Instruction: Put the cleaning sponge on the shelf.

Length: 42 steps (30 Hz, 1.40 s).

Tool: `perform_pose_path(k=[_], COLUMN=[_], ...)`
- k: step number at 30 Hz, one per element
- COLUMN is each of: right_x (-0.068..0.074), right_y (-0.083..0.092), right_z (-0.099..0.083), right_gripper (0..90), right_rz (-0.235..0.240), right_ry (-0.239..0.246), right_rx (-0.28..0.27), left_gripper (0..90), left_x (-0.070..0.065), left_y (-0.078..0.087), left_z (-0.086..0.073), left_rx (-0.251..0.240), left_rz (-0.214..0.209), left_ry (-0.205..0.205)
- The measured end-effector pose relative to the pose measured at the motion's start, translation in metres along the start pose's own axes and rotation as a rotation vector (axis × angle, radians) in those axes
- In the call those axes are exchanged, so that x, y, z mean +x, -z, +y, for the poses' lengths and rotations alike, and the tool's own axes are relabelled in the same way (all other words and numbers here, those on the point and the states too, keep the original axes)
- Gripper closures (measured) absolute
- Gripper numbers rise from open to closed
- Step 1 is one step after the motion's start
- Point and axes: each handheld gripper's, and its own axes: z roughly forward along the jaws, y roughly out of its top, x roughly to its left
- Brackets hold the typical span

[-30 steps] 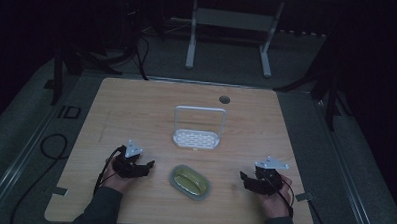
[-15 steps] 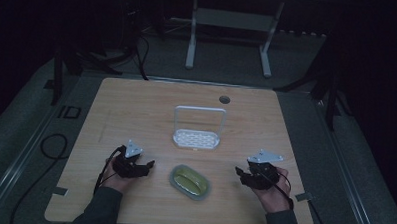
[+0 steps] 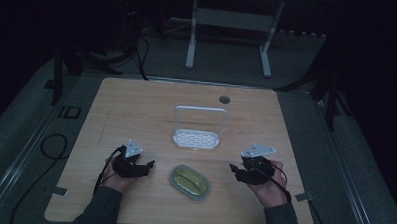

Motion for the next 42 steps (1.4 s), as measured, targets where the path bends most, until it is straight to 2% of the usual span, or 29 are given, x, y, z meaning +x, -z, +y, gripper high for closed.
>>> perform_pose_path(k=[14, 23, 42], right_x=[0.012, 0.021, 0.041], right_y=[-0.003, -0.007, -0.017], right_z=[0.018, 0.029, 0.048], right_gripper=[48.4, 55.0, 56.0], right_rz=[0.029, 0.06, 0.112], right_ry=[0.039, 0.077, 0.156], right_rx=[0.041, 0.06, 0.085], left_gripper=[32.3, 32.3, 32.3], left_x=[0.0, 0.0, 0.0], left_y=[0.0, 0.0, 0.0], left_z=[0.0, 0.0, 0.0], left_rx=[-0.001, -0.001, 0.0], left_rz=[0.0, 0.0, 0.0], left_ry=[0.001, 0.001, 0.001])
